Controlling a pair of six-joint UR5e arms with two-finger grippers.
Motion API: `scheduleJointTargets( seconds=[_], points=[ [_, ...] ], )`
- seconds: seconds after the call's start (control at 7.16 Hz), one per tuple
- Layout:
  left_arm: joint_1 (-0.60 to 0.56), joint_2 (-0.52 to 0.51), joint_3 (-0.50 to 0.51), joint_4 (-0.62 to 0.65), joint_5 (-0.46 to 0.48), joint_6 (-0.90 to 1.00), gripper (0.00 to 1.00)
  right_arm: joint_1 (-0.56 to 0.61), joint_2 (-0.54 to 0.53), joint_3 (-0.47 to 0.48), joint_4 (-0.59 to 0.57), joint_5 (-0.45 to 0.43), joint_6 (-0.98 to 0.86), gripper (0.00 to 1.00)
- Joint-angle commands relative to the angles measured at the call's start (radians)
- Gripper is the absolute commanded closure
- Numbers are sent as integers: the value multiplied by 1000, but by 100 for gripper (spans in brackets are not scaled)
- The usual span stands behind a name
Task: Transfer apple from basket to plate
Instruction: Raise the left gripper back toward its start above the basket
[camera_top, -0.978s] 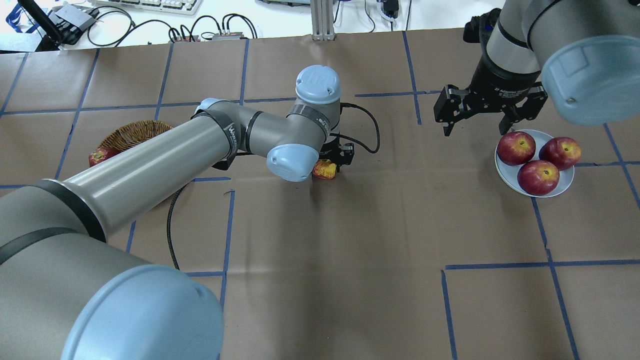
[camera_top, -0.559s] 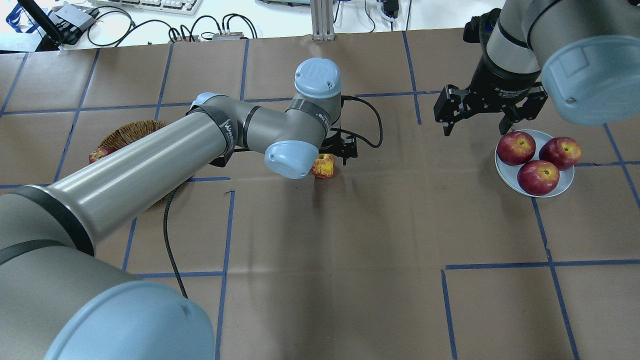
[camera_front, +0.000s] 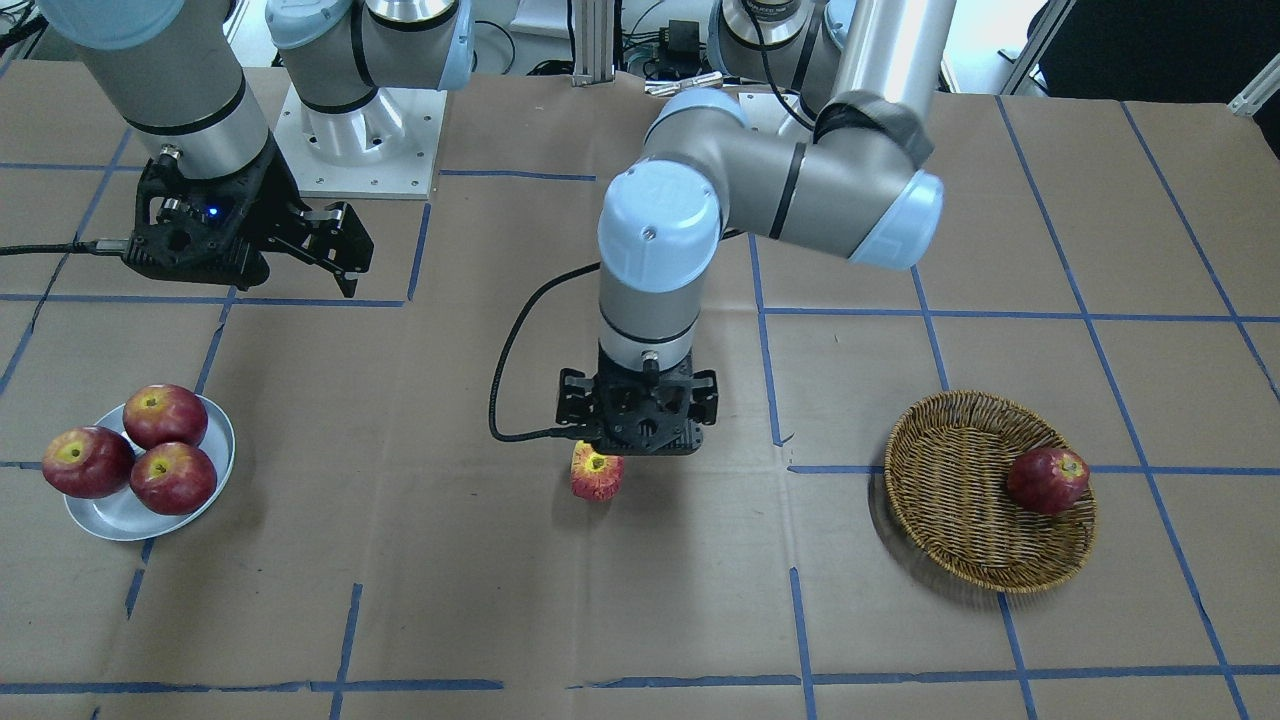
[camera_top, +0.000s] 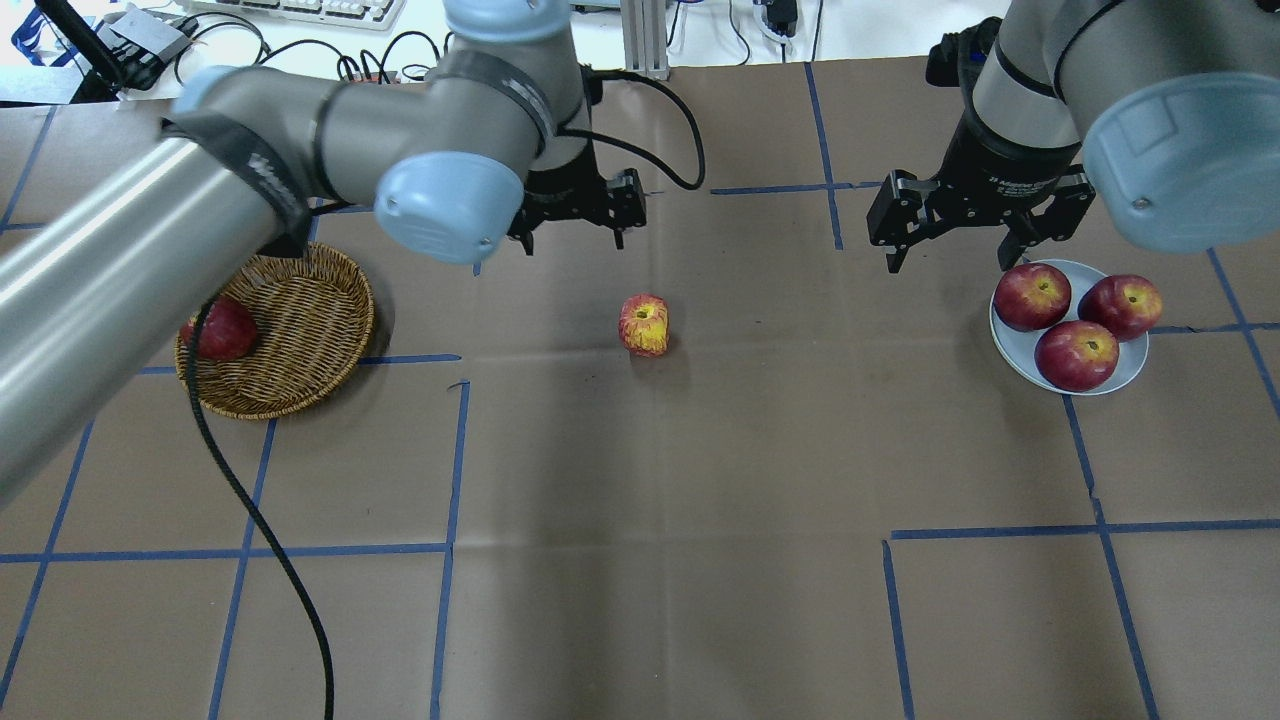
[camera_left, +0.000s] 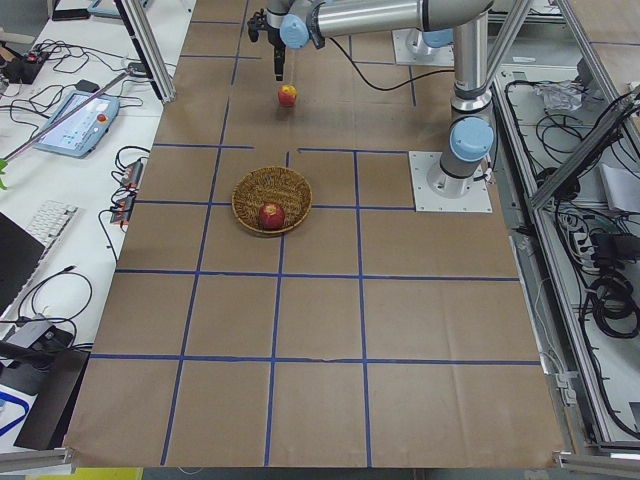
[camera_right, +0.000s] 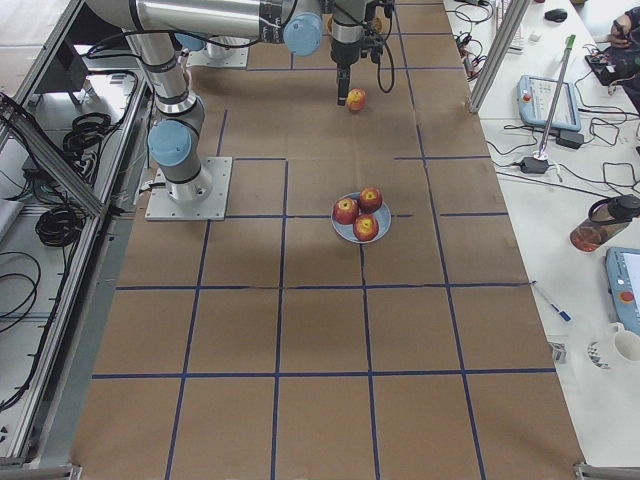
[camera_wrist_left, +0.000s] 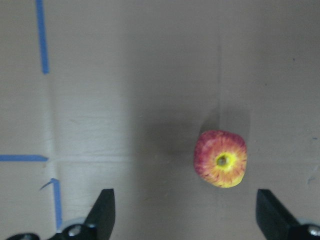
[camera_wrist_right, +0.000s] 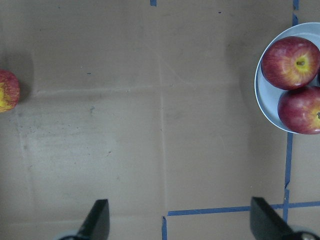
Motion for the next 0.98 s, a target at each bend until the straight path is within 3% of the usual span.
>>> scheduleJointTargets(
  seconds=[0.0, 0.14, 0.42, 0.84],
  points=[
    [130, 133, 77, -236, 2, 139, 1, 0, 0, 0, 0, 0, 0, 0],
    [204, 180, 102, -325, 2, 226, 1, 0, 1, 0, 0, 0, 0, 0],
    [296, 246, 90, -367, 9, 364, 1, 0, 1, 0, 0, 0, 0, 0],
    [298, 273, 78, -370, 10, 402, 1, 0, 1, 0, -1, 0, 0, 0]
  ],
)
